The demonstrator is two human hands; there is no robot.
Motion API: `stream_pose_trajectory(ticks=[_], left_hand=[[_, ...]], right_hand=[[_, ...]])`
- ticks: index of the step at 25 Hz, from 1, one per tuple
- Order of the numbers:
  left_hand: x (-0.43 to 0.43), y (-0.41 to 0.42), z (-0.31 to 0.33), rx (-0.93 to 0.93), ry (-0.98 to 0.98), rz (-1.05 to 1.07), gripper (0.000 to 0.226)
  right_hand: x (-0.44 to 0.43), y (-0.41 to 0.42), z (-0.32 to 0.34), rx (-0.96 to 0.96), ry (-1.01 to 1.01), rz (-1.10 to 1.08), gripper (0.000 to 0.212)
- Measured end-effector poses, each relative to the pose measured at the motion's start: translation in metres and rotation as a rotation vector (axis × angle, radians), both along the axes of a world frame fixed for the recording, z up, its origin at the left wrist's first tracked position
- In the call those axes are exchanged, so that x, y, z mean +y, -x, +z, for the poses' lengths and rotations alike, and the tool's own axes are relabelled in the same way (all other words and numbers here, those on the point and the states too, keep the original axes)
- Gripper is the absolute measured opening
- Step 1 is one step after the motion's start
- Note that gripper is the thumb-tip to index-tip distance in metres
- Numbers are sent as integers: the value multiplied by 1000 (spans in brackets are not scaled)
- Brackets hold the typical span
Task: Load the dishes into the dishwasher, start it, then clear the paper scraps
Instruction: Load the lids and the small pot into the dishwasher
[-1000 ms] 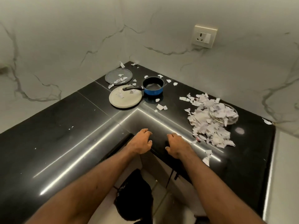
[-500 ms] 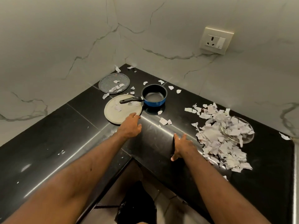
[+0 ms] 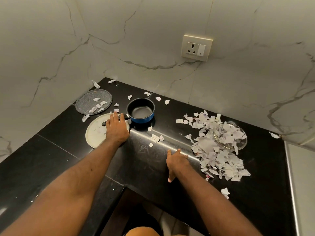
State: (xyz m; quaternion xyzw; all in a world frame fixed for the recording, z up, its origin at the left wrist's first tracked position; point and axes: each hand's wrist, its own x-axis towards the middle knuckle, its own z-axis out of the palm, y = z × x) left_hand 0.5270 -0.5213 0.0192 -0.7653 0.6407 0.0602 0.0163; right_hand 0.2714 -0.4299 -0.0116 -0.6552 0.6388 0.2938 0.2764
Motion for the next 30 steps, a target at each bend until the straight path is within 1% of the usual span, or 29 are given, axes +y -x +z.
stream_pose_trajectory(ticks=[4,6,8,12,14,17,19,20,22,23,24,25,26,28,29,30], left_hand=[[-12,-10,-6,-67,-70,61,76],[-16,-16,-11,-74,-67,53,78],[-18,-21,-15,-61,-41,52,74],[-19,-19,-17,46,16,52,43],[-15,-13,-15,66,40,67,39],[-1,-2,-10,81,111,29,46],[9,6,-7,173,168,-49,47],[15,12,-5,235,196,-93,44],[27,28,-1,360,241,-190,38],[36,40,3,418,250,-233,36],[44,53,5,475,257,-274,36],[53,67,6,532,258,-310,34],[62,81,6,586,250,-345,33],[77,114,1,672,223,-420,32],[82,130,-3,695,196,-451,33],[87,147,-5,699,166,-482,34]], right_hand=[[-8,-9,-3,44,-52,-41,149],[-12,-14,-5,58,-86,-47,148],[-16,-18,-9,61,-118,-71,146],[-22,-21,-10,46,-136,-134,123],[-22,-22,-7,41,-130,-139,116],[-20,-23,-1,42,-131,-117,109],[-17,-22,9,35,-125,-109,109],[-13,-18,16,21,-99,-67,110],[-3,-5,26,-23,-21,53,121],[3,5,30,-77,36,73,124],[8,18,28,-170,105,27,117],[16,33,28,-295,144,-74,104],[24,49,29,-477,161,-267,98],[42,85,31,-930,154,-876,108],[52,104,36,-1151,164,-1125,110],[60,125,40,-1328,233,-1280,108]])
